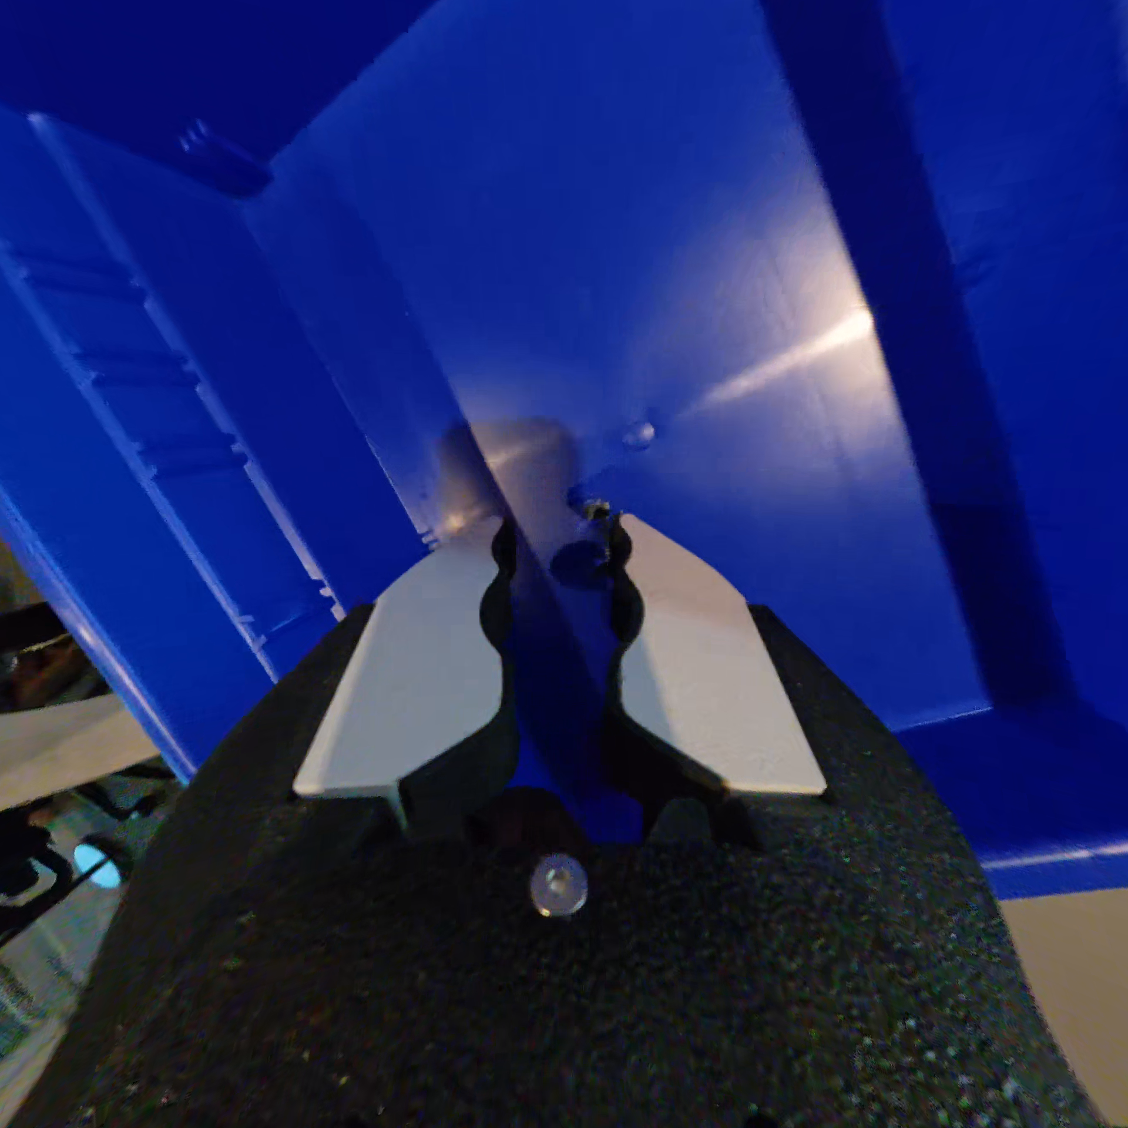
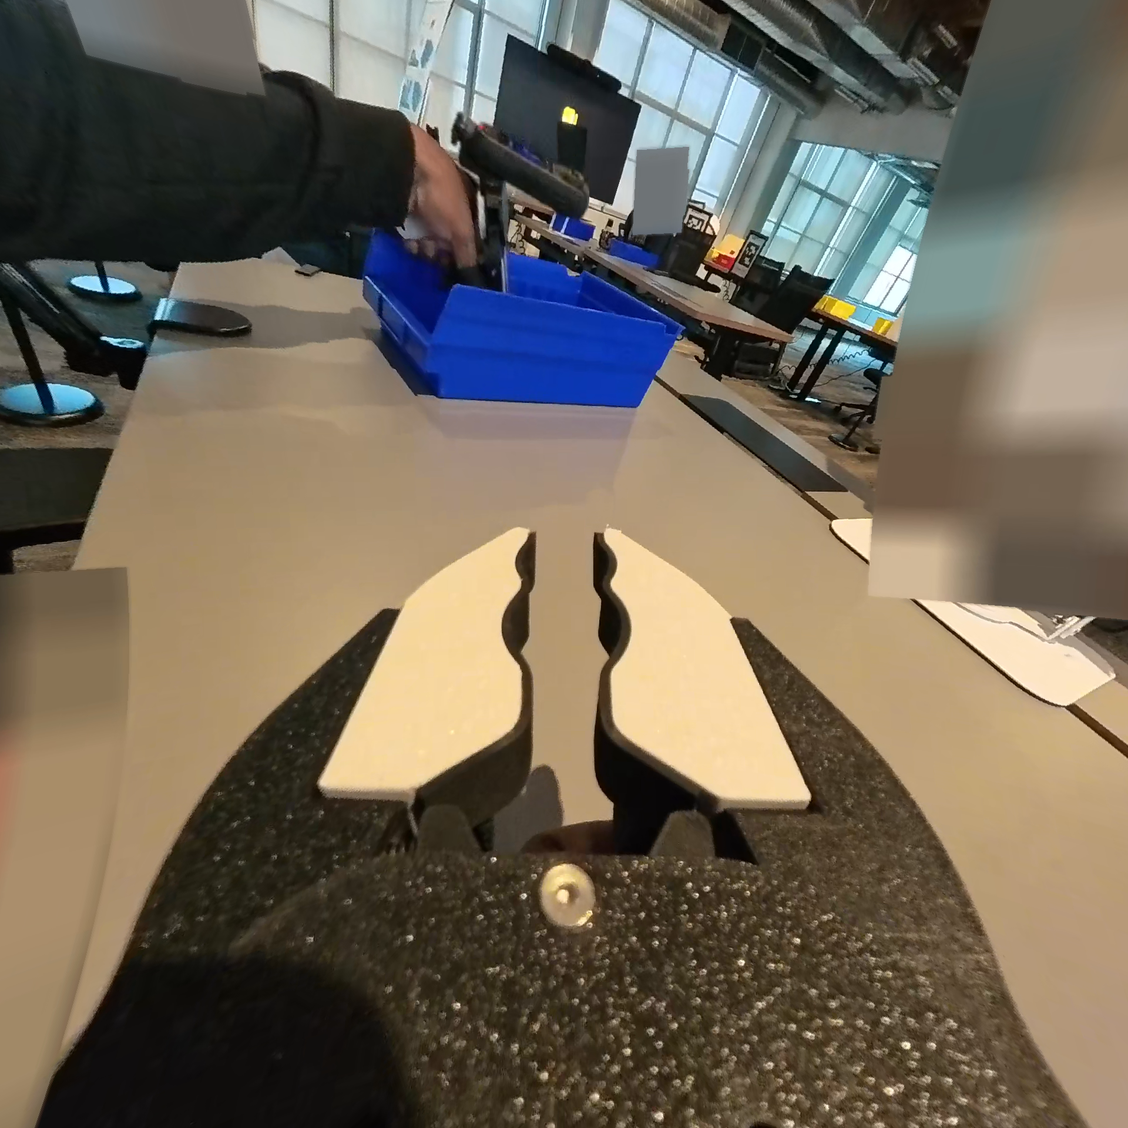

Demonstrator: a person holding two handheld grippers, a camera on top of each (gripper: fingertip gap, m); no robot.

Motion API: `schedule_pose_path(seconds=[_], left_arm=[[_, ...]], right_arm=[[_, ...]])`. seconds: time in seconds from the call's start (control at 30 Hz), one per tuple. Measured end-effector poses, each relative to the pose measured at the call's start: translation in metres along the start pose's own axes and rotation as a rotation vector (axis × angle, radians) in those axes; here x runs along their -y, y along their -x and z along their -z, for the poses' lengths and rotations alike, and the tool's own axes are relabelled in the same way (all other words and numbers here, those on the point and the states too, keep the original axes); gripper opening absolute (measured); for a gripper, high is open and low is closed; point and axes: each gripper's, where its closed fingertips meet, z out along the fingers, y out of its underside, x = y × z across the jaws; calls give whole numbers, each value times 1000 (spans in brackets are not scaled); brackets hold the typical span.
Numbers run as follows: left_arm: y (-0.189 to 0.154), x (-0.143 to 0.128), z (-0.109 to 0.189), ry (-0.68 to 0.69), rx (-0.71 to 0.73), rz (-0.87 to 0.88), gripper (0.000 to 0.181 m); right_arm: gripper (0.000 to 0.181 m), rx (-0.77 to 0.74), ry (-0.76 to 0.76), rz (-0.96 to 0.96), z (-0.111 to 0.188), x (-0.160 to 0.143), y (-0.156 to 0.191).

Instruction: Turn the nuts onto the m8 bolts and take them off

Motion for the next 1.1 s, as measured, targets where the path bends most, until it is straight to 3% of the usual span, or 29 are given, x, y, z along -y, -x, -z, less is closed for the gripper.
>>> schedule_pose_path(seconds=[0.27, 0.33, 0.37, 0.53, 0.63, 0.77, 0.9, 1.0, 1.1], left_arm=[[-4, -4, -16, 45, -38, 33, 35], [-5, -6, -19, 54, -39, 35, 27], [-8, -4, -19, 39, -58, 41, 16], [-8, -2, -19, -22, -64, 83, 14], [-9, 10, -6, -161, -81, 146, 15], [-22, 36, 42, -448, -107, 180, 14], [-66, 65, 121, -763, -153, 124, 13], [-133, 88, 186, -1037, -326, 66, 14], [-220, 103, 238, -1299, -613, 57, 14]], right_arm=[[18, -3, -2, 5, 1, 1, 1], [18, -5, -3, 5, 2, 1, 1], [18, -5, -3, 5, 2, 1, 1], [18, -7, -7, 8, 2, 2, 2], [18, -15, -13, 7, 3, 3, -1], [18, -41, -36, 1, 6, 10, -6], [18, -55, -53, 34, 9, 21, -9], [18, -81, -65, 99, 8, 39, -15], [18, -128, -137, 104, 3, 69, -25]])
